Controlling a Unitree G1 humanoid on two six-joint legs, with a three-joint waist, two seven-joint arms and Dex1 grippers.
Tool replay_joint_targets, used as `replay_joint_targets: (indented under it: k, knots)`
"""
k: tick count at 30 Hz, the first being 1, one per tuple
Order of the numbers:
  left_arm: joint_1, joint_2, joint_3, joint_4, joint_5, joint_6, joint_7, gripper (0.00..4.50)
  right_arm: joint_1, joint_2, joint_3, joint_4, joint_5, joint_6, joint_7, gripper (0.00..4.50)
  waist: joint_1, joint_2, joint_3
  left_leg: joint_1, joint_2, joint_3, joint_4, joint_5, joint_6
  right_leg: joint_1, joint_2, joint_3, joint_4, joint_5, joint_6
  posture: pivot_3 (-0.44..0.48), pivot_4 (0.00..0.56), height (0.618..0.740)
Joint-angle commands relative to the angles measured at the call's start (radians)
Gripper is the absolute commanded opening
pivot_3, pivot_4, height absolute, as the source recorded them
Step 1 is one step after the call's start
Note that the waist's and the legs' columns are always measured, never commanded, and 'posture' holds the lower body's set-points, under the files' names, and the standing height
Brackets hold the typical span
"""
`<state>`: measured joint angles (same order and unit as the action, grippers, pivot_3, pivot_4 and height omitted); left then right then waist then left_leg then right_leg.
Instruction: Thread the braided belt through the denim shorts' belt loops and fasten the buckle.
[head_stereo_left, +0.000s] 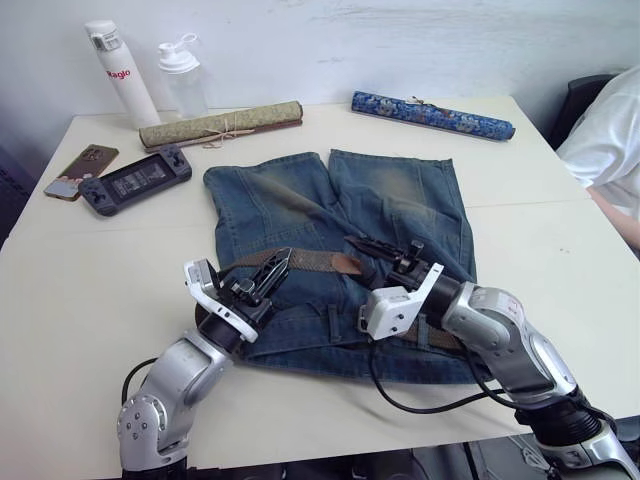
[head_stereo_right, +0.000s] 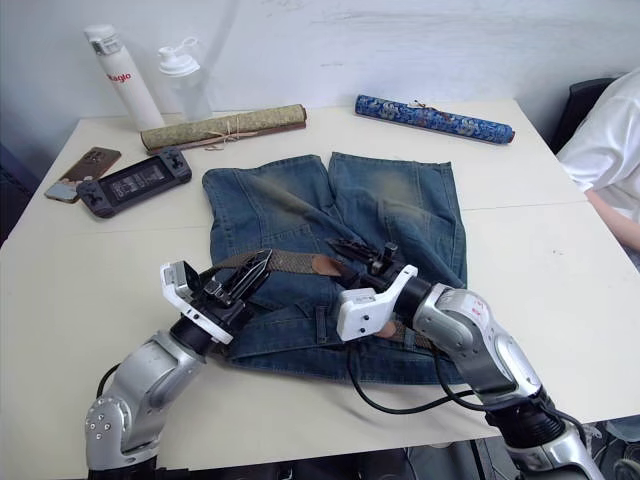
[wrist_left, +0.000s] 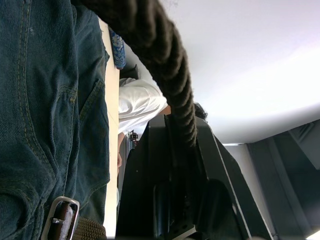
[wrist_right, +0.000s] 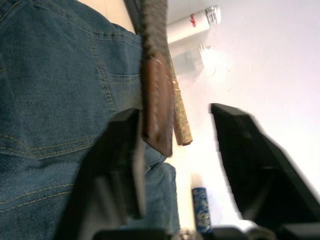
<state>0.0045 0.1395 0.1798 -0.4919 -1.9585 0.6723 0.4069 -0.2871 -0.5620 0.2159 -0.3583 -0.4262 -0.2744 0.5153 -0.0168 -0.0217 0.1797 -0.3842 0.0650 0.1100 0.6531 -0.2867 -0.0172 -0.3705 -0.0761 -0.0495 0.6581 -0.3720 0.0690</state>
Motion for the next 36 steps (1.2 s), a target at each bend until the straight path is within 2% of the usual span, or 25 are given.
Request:
replay_joint_targets:
  k: [1,2,4,6,8,14,28,36]
  knots:
    - [-0.002,0.029,0.031,0.007,-0.014,0.03,-0.039,0.0,0.063,-0.017,-0.088,-0.076,0.167,0.144,0.085,4.2,0.008,0.0,0.0,0.0,0.0,0.0,0.0,0.0,0.0,0.0,0.0,0.0,0.0,0.0,0.0,0.0,0.15,0.737]
    - [0.003,0.052,0.039,0.015,-0.014,0.045,-0.054,0.0,0.089,-0.037,-0.115,-0.087,0.218,0.182,0.122,4.48,0.012,0.0,0.0,0.0,0.0,0.0,0.0,0.0,0.0,0.0,0.0,0.0,0.0,0.0,0.0,0.0,0.15,0.737]
    - [0.008,0.08,0.047,0.026,-0.014,0.062,-0.074,0.0,0.117,-0.066,-0.145,-0.103,0.274,0.225,0.166,4.48,0.015,0.0,0.0,0.0,0.0,0.0,0.0,0.0,0.0,0.0,0.0,0.0,-0.001,0.0,0.0,0.0,0.15,0.737]
    - [0.028,0.186,0.054,0.064,-0.014,0.107,-0.122,0.0,0.173,-0.094,-0.232,-0.159,0.483,0.448,0.255,4.48,0.016,0.0,0.0,0.0,0.0,0.0,0.0,0.0,0.001,0.0,-0.001,0.0,-0.001,0.0,0.0,0.0,0.15,0.737]
    - [0.053,0.264,0.062,0.099,0.038,0.144,-0.182,0.0,0.196,-0.119,-0.316,-0.219,0.698,0.662,0.314,4.48,0.015,0.0,0.0,0.0,0.0,-0.001,-0.001,0.0,0.001,0.0,0.0,0.0,-0.001,0.0,0.0,0.0,0.15,0.737]
    - [0.087,0.34,0.029,0.132,0.146,0.17,-0.293,0.0,0.165,-0.159,-0.447,-0.312,1.056,1.002,0.306,4.48,0.013,0.001,0.001,-0.001,0.0,-0.002,-0.005,0.0,0.001,-0.001,-0.002,-0.001,-0.002,-0.001,-0.001,0.0,0.15,0.737]
    - [0.065,0.306,0.002,0.107,0.384,0.119,-0.332,0.0,0.142,-0.163,-0.493,-0.37,1.236,1.12,0.159,4.48,0.014,0.001,0.001,-0.003,-0.001,-0.002,-0.006,-0.001,0.002,-0.002,-0.002,-0.001,-0.004,0.0,-0.001,0.0,0.15,0.737]
    - [0.027,0.387,0.025,-0.037,0.454,0.126,-0.419,0.0,0.152,-0.161,-0.472,-0.374,1.261,1.119,0.111,4.48,0.012,0.001,0.001,-0.004,0.0,-0.002,-0.006,-0.001,0.002,-0.004,-0.003,-0.001,-0.004,0.0,-0.001,0.0,0.15,0.737]
